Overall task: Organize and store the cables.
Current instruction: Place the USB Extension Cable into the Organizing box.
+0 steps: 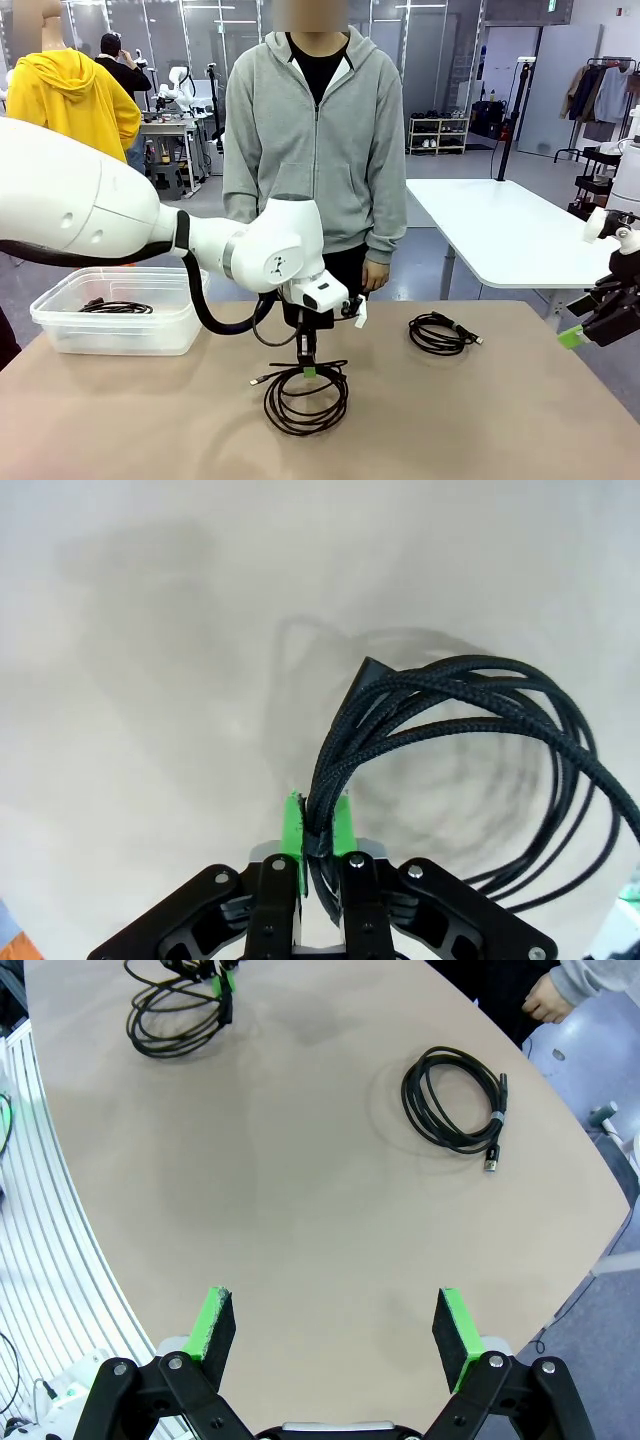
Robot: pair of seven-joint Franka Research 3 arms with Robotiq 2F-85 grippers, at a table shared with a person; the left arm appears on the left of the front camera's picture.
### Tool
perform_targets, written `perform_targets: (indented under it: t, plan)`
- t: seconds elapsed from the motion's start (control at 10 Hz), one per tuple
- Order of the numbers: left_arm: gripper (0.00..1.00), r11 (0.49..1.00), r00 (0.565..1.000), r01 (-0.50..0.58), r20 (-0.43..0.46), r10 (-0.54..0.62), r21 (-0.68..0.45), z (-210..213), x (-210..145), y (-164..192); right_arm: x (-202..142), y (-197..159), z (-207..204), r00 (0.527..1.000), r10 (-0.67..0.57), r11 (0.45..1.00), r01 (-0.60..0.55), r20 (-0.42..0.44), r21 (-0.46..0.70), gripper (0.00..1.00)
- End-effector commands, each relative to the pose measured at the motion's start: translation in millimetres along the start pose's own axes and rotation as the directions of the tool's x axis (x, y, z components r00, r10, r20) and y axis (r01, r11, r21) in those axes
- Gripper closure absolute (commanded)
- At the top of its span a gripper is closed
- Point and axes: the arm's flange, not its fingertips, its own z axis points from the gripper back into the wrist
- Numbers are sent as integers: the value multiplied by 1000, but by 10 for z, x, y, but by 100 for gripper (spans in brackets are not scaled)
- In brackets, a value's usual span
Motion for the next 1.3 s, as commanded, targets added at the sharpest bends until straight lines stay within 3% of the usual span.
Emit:
perform_targets:
  t: [0.0,0.4,0.5,1.0,1.1,1.2]
  plan:
    - [100,1000,1000,20,4,-20,-18,414,-48,-31,15,-7,-8,1000,-8,1000,8,0,-10,0]
    - [100,997,997,72,6,-73,31,593,-17,-44,15,-7,-8,1000,-8,1000,8,0,-10,0]
    - [100,999,1000,10,-3,-10,45,652,-3,-39,15,-7,-8,1000,-8,1000,8,0,-10,0]
    - [100,999,1000,10,-3,-10,45,652,-3,-39,15,-7,-8,1000,-8,1000,8,0,-10,0]
    - [87,999,1000,20,-5,-20,43,629,-2,-36,15,-7,-8,1000,-8,1000,8,0,-10,0]
    - [87,997,999,40,-13,-39,71,861,-191,94,15,-7,-8,1000,-8,1000,8,0,-10,0]
